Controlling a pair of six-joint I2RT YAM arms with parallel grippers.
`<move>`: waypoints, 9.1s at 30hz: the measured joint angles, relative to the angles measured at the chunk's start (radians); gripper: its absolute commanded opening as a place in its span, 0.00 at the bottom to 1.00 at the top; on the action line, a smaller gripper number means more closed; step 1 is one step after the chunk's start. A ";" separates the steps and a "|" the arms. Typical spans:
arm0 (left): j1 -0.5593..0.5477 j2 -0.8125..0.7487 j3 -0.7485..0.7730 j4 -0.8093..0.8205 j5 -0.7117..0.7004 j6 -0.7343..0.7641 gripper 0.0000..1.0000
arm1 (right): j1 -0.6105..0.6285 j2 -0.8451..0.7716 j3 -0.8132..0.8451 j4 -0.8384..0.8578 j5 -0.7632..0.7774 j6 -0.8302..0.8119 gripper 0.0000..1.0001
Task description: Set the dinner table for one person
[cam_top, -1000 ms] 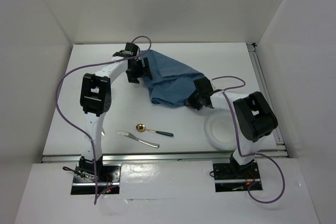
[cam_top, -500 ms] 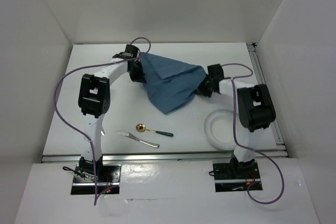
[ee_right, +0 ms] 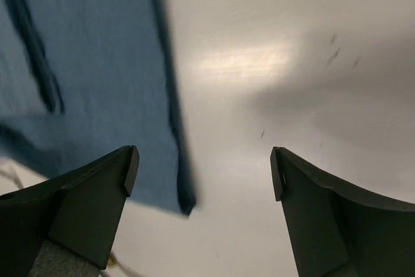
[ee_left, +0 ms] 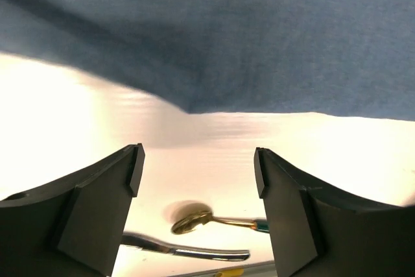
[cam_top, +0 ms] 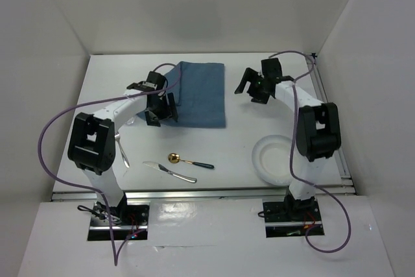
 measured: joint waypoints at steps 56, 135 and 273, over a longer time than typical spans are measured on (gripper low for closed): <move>0.112 -0.170 -0.196 -0.005 -0.074 -0.220 0.92 | 0.023 -0.388 -0.637 0.222 0.111 0.307 0.81; 0.269 -0.070 -0.025 0.027 -0.105 -0.278 0.00 | 0.292 -0.288 -0.580 0.187 0.302 0.544 0.33; 0.114 0.008 0.196 -0.155 -0.070 0.063 0.35 | 0.208 -0.316 -0.478 0.054 0.185 0.060 0.39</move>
